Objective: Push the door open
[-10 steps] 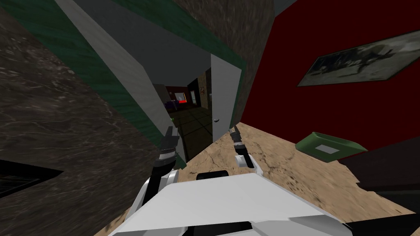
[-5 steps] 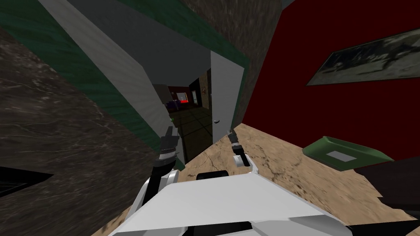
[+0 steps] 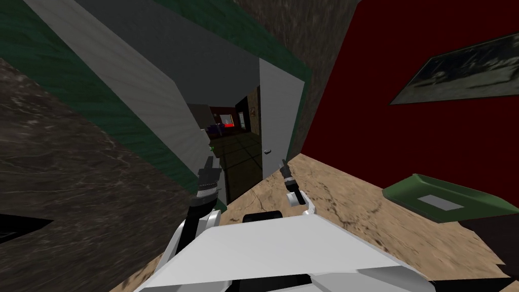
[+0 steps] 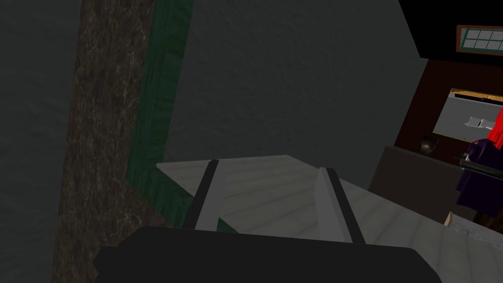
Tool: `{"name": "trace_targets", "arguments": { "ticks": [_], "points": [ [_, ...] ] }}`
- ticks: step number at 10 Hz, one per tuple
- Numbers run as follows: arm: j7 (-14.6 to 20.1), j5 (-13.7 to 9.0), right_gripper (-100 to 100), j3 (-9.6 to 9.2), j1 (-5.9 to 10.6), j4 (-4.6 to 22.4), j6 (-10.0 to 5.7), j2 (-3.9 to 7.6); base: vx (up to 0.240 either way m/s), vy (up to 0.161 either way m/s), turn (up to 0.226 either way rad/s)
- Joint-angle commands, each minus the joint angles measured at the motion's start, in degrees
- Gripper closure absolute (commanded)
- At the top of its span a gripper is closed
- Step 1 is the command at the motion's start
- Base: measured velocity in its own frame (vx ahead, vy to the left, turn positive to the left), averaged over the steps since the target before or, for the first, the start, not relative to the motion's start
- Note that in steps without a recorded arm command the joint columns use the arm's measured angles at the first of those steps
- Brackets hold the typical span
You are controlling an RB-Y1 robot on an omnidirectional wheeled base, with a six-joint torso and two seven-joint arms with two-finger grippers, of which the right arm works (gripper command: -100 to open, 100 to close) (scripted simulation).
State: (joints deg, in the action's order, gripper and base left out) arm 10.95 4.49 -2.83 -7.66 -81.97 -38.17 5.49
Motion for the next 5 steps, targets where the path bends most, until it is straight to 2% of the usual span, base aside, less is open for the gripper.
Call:
{"name": "trace_targets", "arguments": {
  "ticks": [1,5],
  "points": [
    [0.2,0.4,-100,-0.09,1.05,2.5,-0.63,0.07,0.048,-0.042,0.031],
    [0.7,1.7,-100,-0.62,3.99,9.8,-2.21,0.06,0.084,-0.075,0.06]
  ]
}}
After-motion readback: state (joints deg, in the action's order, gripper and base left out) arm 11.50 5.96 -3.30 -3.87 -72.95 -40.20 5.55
